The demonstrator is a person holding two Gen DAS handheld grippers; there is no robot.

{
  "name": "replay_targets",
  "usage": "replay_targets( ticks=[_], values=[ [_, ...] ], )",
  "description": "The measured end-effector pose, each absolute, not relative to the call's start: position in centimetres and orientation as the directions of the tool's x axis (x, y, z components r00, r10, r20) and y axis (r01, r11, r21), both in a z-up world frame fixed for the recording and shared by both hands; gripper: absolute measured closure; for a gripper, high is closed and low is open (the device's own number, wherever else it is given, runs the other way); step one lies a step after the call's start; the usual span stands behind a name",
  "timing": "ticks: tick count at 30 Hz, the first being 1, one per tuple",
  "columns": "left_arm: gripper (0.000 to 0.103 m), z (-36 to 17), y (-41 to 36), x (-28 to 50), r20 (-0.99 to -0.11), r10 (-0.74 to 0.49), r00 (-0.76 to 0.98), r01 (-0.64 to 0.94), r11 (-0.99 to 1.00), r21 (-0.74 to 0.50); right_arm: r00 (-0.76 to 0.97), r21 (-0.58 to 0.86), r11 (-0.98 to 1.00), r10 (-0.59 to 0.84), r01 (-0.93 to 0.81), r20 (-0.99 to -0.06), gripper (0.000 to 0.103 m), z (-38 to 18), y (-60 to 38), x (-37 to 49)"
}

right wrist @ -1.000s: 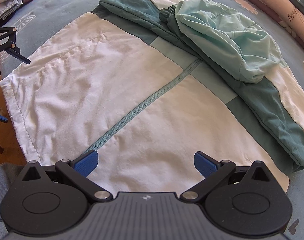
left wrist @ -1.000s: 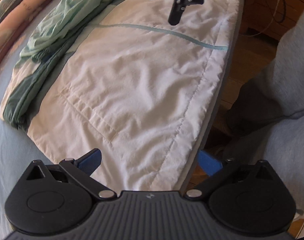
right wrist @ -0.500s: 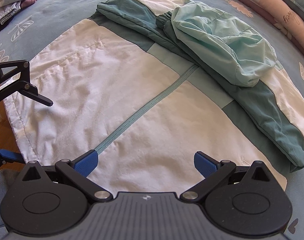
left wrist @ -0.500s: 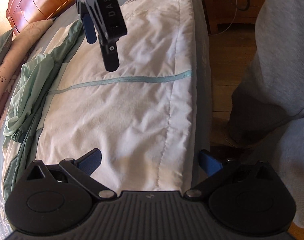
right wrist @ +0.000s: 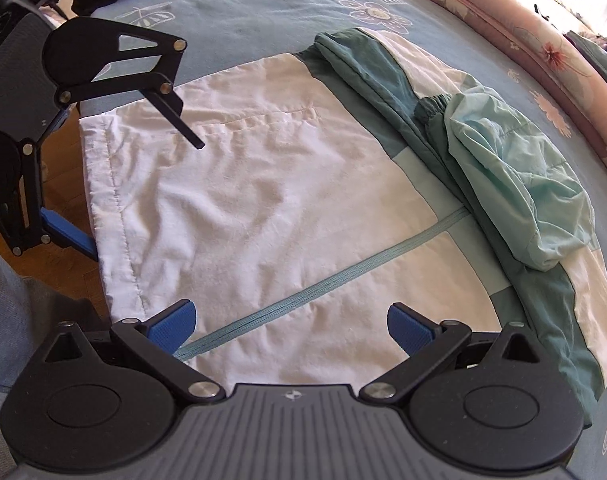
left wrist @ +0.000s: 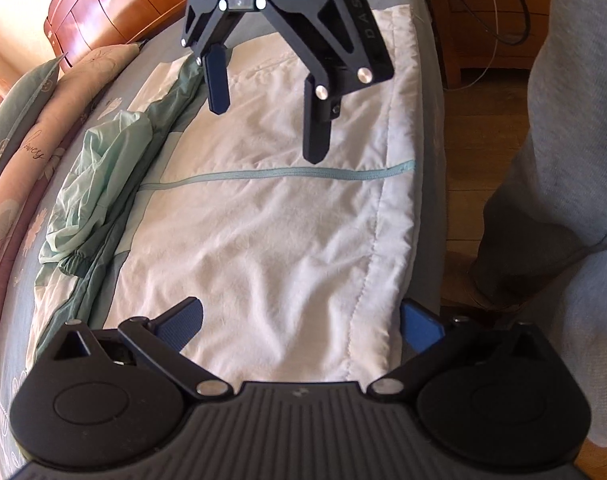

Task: Fold clothes
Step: 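Grasp the white jacket hem edge with both grippers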

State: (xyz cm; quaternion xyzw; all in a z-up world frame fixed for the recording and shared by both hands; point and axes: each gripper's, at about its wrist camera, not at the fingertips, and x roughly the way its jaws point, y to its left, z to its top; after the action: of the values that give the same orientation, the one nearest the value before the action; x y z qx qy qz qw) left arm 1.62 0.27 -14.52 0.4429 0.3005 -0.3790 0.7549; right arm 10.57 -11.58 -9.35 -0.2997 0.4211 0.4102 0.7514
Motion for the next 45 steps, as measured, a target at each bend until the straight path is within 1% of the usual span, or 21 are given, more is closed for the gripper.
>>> replay_targets(
  ticks=[9, 12, 14, 18, 20, 23, 26, 31, 38, 41, 45],
  values=[
    [0.001, -12.9, 0.8, 2.1, -0.771, -0.306, 0.558, 0.814, 0.384, 0.437, 0.228, -0.079, 0.333, 0.436, -0.939, -0.87, 0.0, -9.8, -9.3, 7.2],
    [0.001, -12.8, 0.9, 2.3, -0.77, -0.308, 0.559, 0.813, 0.388, 0.435, 0.205, -0.063, 0.314, 0.441, -0.947, -0.874, 0.0, -10.9, -8.3, 6.3],
    [0.001, -12.8, 1.0, 2.4, -0.767, -0.312, 0.561, 0.812, 0.387, 0.436, 0.227, -0.094, 0.304, 0.439, -0.948, -0.869, 0.0, -11.5, -7.7, 5.6],
    [0.001, -12.8, 1.3, 2.6, -0.774, -0.314, 0.55, 0.817, 0.396, 0.42, 0.341, -0.247, 0.264, 0.419, -0.932, -0.841, 0.0, -12.2, -7.0, 4.1],
    [0.001, -13.0, 1.3, 2.4, -0.777, -0.313, 0.546, 0.82, 0.388, 0.42, 0.404, -0.32, 0.258, 0.425, -0.912, -0.81, 0.0, -11.8, -7.1, 3.9],
    [0.001, -13.1, 1.0, 2.2, -0.77, -0.321, 0.551, 0.82, 0.378, 0.429, 0.454, -0.383, 0.246, 0.436, -0.891, -0.777, 0.0, -11.0, -7.3, 3.6],
    [0.001, -13.2, 0.2, 2.4, -0.759, -0.336, 0.558, 0.818, 0.376, 0.436, 0.461, -0.407, 0.217, 0.446, -0.887, -0.767, 0.0, -10.4, -7.4, 3.3],
    [0.001, -14.2, -1.0, 3.3, -0.73, -0.3, 0.614, 0.779, 0.378, 0.5, 0.45, -0.385, 0.232, 0.433, -0.893, -0.781, 0.0, -10.4, -7.5, 3.8],
    [0.001, -12.7, -0.1, 3.5, -0.685, -0.319, 0.655, 0.745, 0.425, 0.514, 0.451, -0.37, 0.271, 0.372, -0.889, -0.811, 0.0, -12.2, -8.3, 4.2],
    [0.001, -12.6, 0.0, 3.3, -0.69, -0.309, 0.655, 0.743, 0.429, 0.513, 0.59, -0.51, 0.308, 0.291, -0.803, -0.753, 0.0, -12.2, -8.6, 4.3],
    [0.001, -13.2, -0.8, 3.1, -0.691, -0.304, 0.656, 0.746, 0.399, 0.532, 0.642, -0.562, 0.315, 0.292, -0.764, -0.709, 0.0, -11.0, -8.9, 4.4]
  ],
)
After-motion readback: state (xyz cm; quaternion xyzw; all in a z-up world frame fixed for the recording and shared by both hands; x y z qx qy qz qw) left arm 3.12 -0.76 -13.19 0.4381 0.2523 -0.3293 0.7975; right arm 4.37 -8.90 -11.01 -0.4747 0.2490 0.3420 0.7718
